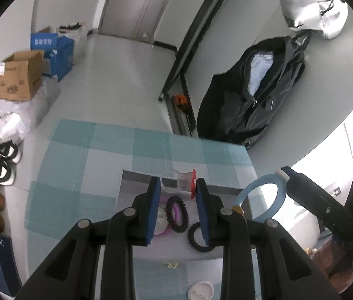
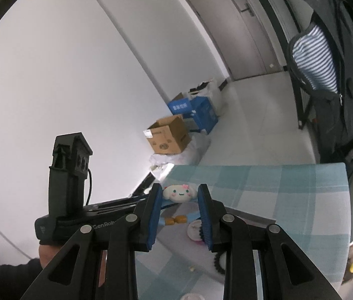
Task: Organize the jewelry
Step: 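Carry the blue ring into the box with right tool while left tool drops the red clip there, then move the left tool down to the white round badge on the table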
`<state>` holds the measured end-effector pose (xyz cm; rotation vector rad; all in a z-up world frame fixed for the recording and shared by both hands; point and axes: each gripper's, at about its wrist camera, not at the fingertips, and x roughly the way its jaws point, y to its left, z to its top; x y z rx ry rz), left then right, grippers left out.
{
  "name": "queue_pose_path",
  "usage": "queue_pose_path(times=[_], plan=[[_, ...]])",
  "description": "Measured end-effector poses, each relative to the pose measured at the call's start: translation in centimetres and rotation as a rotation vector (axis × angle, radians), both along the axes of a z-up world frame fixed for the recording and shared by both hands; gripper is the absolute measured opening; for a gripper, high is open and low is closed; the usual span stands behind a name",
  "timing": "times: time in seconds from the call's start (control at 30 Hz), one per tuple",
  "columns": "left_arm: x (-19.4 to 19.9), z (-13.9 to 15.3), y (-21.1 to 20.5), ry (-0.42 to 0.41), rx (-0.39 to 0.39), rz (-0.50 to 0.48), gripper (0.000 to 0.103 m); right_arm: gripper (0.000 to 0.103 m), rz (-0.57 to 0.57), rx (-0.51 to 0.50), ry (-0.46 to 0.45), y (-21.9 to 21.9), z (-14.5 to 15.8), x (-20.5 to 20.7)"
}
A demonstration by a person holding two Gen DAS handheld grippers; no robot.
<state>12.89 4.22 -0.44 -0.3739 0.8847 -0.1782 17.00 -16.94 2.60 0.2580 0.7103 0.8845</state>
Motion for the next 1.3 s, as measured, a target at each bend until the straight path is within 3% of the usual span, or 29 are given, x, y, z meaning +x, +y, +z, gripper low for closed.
queue_pose_path(times=[0.1, 0.27, 0.43, 0.67, 0.7, 0.8, 0.83, 1.3], plan=[[0.7, -1.0, 0.3, 0.039, -0.037, -0.026, 0.023, 0.028, 0.005, -0.011, 0.031, 0.3, -1.1, 0.7], [1.2, -1.2, -0.1, 0.046, -0.029, -0.043, 0.023, 0.028, 0.02, -0.019, 0.088, 0.3, -2.4, 1.8], [1.9, -1.8, -0.3, 0.069, -0.042, -0.062, 0.023, 0.028, 0.01, -0.071, 0.083, 0.8, -2.8, 2.3], [2.2, -2.0, -0.5, 0.094, -0.123, -0.104, 0.024, 0.032, -0.005, -0.107, 0.091, 1.1, -3.4, 2.6], [2.1, -2.0, -0.5, 0.1, -0.133, -0.111, 0.026, 0.037, -0.01, -0.109, 0.097, 1.1, -3.4, 2.6], [1.7, -1.7, -0.2, 0.082, -0.149, -0.102, 0.067, 0.052, -0.038, -0.106, 0.081, 0.6, -3.2, 2.6], [1.5, -1.6, 0.0, 0.071, -0.157, -0.096, 0.069, 0.053, -0.046, -0.101, 0.077, 0.3, -3.1, 2.5], [-0.2, -1.0, 1.2, 0.03, -0.115, -0.039, 0.069, 0.062, -0.151, -0.051, 0.097, -2.8, -2.8, 2.5]])
